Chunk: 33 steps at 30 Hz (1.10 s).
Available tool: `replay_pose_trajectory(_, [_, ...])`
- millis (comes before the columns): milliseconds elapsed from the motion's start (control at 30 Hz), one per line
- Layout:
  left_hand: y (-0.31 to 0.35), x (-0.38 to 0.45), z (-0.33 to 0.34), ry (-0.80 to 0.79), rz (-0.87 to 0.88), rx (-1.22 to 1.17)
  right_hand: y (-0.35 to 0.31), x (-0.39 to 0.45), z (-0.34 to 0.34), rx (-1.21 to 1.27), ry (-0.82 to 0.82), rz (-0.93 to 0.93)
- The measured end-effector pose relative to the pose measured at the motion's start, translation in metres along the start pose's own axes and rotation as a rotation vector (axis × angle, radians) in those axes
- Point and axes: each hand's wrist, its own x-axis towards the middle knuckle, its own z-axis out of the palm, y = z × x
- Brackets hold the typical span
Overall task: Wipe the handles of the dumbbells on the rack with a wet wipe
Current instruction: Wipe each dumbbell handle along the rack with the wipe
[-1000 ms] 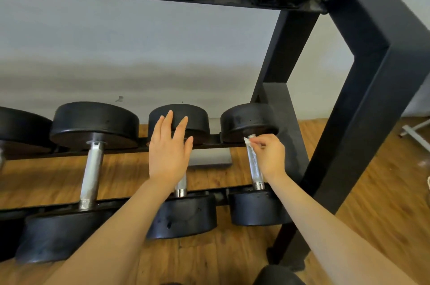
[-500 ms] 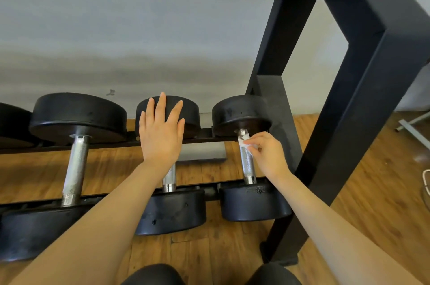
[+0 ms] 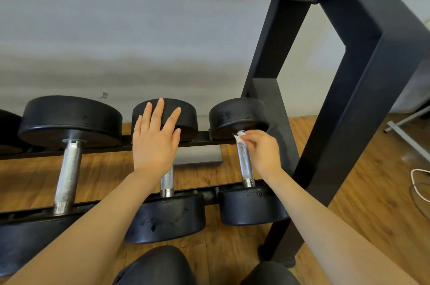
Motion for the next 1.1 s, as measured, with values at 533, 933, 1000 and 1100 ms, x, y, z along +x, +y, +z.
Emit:
replay_pose_trajectory(533, [-0.003, -0.001, 0.009, 0.082, 0.04, 0.034, 0.025, 0.004, -0.005, 0.026, -0.001, -0.244])
replay_pose_trajectory(933, [-0.005, -0.001, 0.011, 0.098, 0.059, 0.078, 0.023, 0.005, -0.008, 0.07, 0.032, -0.218])
replay_pose_trajectory(1000, [-0.005, -0.001, 0.012, 0.104, 0.063, 0.077, 0.025, 0.006, -0.006, 0.054, 0.023, -0.27])
replay_pose_trajectory(1100, [-0.004, 0.0, 0.011, 0.114, 0.069, 0.076, 0.027, 0.005, -0.007, 0.049, -0.022, -0.285])
